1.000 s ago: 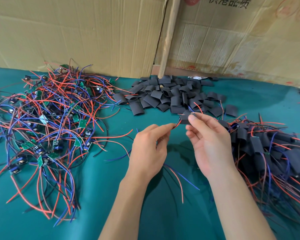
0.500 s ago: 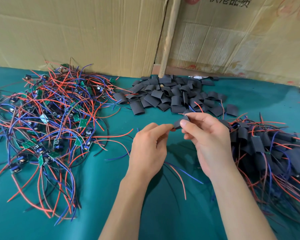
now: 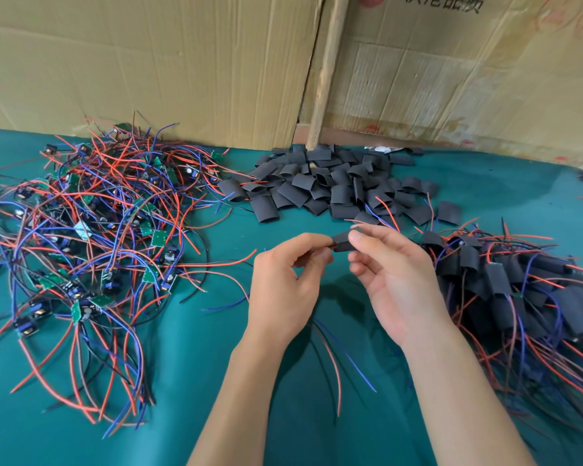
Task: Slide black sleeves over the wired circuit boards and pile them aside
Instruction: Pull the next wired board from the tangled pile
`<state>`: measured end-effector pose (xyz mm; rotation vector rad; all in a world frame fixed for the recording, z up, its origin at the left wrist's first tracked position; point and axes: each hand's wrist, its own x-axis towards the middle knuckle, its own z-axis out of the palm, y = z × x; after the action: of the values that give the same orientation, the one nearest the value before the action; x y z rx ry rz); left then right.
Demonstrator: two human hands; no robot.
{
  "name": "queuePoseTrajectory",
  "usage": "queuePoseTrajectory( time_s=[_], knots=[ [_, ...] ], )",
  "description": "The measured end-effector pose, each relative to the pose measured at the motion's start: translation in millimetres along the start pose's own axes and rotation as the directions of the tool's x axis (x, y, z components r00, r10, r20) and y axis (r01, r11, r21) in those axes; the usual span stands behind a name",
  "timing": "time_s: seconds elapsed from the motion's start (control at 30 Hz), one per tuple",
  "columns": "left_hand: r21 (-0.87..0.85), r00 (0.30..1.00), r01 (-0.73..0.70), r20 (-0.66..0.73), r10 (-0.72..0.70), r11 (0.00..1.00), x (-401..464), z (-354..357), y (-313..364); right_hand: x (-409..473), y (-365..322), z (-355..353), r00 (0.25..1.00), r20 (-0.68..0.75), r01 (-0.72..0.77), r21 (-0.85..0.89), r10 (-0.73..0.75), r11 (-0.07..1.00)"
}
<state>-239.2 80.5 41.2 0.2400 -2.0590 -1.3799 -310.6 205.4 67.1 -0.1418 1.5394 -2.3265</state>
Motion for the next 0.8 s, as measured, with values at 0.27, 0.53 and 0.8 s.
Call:
queuePoseTrajectory(
  time_s=[0.27,0.53,0.8],
  knots=[
    [-0.057,0.994,0.107,-0.031,-0.109,0.993,-1.4,1.3,1.4,-3.8,9.5,8.4,0.999,0.051,-0.005,-0.128,0.011,0.992],
    [-0.041,0.988,0.151,0.021,-0.15,0.988,-1.1,-1.4,-0.5,-1.7,7.8,6.1,0.99,-0.081,0.11,-0.089,-0.117,0.99],
    [0.07,0.968,0.235,0.069,-0.24,0.969,1.3,-1.1,-10.8,3.6,-3.7,-3.0,0.956,-0.24,0.21,0.171,-0.166,0.963]
  ],
)
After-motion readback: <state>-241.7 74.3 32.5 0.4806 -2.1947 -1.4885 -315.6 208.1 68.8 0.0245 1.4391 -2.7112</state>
